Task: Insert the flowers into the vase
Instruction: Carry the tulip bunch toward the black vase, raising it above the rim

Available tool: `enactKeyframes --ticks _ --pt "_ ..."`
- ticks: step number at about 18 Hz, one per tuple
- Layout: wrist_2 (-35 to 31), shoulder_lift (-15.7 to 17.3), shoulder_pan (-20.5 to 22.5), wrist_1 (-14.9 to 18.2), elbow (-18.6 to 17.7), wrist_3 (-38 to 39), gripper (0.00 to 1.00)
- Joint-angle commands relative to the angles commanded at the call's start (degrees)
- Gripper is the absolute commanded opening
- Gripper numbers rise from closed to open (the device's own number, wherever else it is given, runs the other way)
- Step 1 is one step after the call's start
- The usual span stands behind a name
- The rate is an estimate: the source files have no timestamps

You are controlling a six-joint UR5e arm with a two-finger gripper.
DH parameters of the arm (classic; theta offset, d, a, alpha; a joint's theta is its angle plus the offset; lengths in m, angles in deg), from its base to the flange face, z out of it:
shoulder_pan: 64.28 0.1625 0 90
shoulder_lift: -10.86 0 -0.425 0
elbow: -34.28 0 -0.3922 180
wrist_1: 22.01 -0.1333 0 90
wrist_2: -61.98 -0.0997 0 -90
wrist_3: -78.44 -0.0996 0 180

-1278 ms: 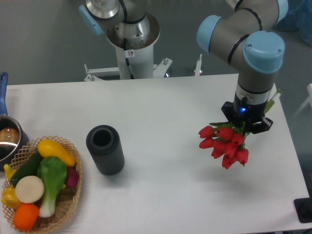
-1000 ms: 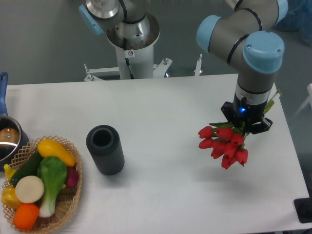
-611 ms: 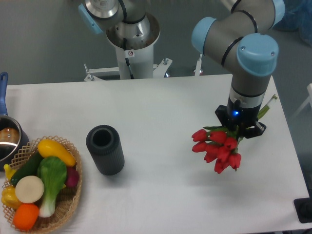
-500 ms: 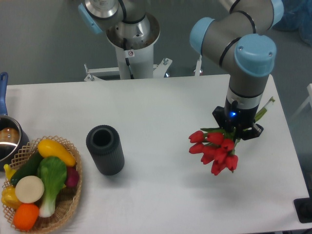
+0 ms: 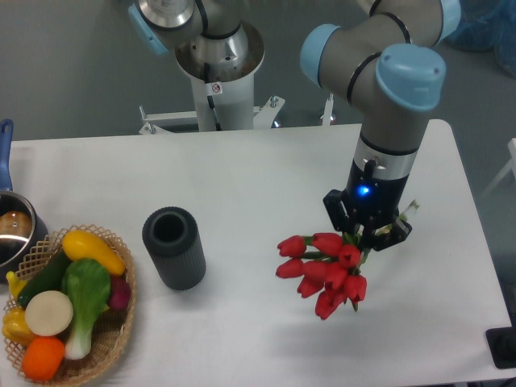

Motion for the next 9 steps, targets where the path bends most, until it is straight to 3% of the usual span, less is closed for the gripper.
enactKeyframes --ticks 3,9 --pt "4.92 0.00 0.00 -0.98 0.09 1.23 0.00" --pt "21.89 -0.26 0.09 -0.98 -0.88 4.57 0.04"
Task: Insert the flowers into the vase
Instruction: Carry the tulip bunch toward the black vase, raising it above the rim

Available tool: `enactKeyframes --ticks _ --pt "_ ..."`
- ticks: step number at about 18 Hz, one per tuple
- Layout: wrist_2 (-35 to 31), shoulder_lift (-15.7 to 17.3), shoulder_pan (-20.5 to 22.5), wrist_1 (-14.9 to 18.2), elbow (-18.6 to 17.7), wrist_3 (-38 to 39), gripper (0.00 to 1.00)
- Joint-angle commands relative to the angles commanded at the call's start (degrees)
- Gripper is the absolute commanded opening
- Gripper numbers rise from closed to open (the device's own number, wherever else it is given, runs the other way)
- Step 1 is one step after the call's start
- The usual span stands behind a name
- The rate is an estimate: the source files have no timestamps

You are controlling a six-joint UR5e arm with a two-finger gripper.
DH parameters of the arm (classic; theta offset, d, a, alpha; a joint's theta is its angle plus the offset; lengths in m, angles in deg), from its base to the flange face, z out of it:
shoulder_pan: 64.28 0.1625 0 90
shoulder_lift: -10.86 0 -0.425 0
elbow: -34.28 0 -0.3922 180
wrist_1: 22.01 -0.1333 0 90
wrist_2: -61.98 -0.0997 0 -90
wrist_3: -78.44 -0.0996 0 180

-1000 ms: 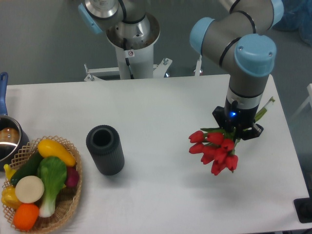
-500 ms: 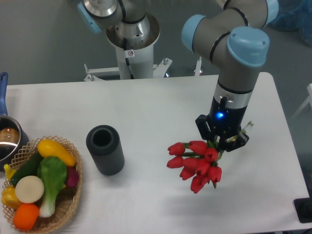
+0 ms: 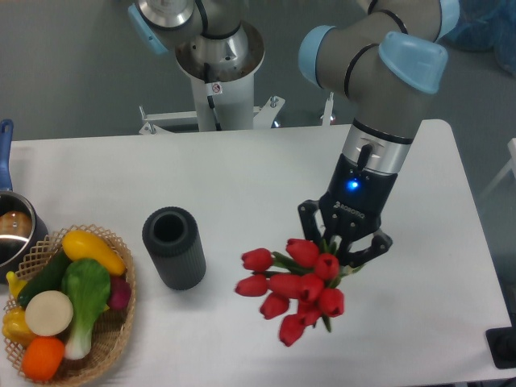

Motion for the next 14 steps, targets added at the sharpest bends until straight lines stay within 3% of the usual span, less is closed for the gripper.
enactKeyframes --ticks 5,9,14 --pt "1.24 0.26 -0.18 0.00 -0.35 1.23 0.04" --pt "7.38 0.44 0.35 -0.09 -0.53 4.83 0.08" --pt "13.09 3.51 0.97 -0.88 -5.27 5.45 0.12"
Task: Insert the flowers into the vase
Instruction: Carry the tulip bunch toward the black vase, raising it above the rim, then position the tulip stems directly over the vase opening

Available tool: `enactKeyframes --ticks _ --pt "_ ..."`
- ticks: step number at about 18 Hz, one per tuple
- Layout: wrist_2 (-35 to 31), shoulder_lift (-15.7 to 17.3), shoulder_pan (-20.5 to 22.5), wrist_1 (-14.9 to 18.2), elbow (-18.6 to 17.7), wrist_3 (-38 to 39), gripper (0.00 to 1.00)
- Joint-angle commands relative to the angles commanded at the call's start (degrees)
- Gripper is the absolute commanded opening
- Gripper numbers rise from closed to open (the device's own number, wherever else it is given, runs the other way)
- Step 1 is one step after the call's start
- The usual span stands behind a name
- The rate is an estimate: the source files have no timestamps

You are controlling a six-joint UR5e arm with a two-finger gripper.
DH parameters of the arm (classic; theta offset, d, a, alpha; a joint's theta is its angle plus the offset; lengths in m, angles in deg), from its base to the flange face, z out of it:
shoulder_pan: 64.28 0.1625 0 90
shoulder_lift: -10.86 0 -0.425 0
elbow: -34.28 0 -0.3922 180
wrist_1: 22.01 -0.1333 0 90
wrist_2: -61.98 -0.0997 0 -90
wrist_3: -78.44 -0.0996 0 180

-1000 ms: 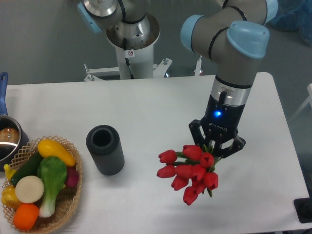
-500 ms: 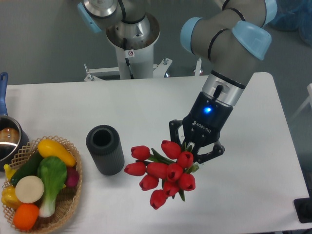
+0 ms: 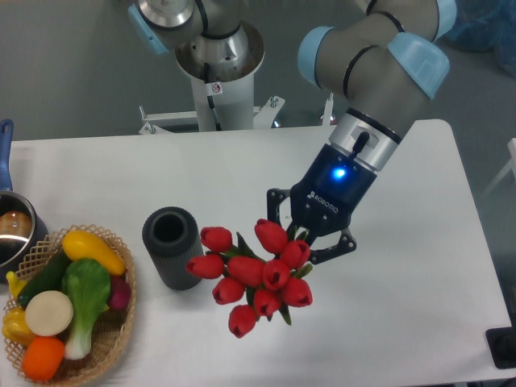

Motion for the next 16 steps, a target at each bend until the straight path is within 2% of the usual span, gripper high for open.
enactKeyframes --ticks 6,11,16 --pt "10.47 3.25 2.02 -0.36 -3.00 0.00 0.12" --pt "14.78 5.10 1.94 -0.27 -4.22 0.09 0.12" --pt "17.60 8.26 1.67 -0.27 -8.70 0.09 0.12"
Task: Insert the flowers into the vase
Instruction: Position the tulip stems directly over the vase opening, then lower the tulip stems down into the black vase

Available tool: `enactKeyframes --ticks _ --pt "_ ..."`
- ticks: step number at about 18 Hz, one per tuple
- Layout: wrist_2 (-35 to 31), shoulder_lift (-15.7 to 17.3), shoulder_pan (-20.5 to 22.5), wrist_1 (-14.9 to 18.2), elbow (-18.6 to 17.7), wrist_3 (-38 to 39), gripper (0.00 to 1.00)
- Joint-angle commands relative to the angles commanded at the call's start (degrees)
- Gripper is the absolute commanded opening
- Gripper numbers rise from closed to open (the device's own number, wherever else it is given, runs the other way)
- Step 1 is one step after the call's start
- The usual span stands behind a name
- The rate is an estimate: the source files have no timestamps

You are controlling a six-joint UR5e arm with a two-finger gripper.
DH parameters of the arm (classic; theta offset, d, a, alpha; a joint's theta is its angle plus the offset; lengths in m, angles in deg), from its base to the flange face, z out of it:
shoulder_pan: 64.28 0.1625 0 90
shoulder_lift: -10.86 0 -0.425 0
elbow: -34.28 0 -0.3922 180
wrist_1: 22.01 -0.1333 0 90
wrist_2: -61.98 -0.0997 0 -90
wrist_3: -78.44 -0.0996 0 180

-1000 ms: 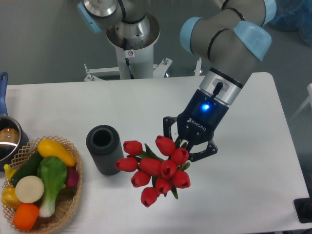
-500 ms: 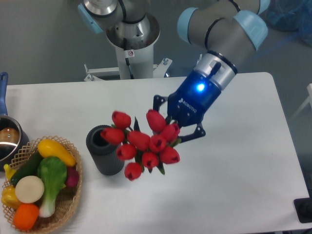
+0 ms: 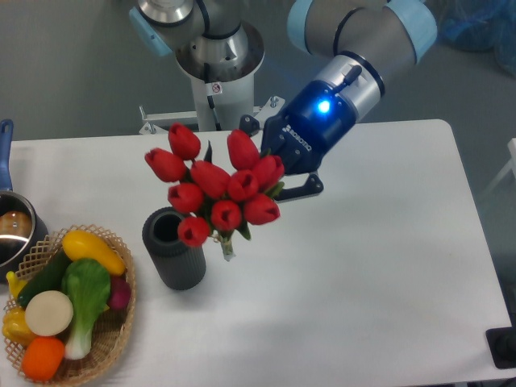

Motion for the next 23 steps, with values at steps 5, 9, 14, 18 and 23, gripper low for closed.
enactKeyframes --ticks 5,9,14,18,23 --pt "1.06 3.78 -0.61 -0.09 -4.75 -0.35 0.13" --pt "1.06 3.87 -1.58 -0.09 -6.33 -0.53 0.13" --pt "2.02 3.70 -2.02 -0.09 -7.74 -1.58 0.13" --pt "2.11 3.79 -2.37 -0.17 -8.80 -2.11 0.14" --pt "1.94 3.35 -2.46 -0.18 -10.55 -6.05 0.15"
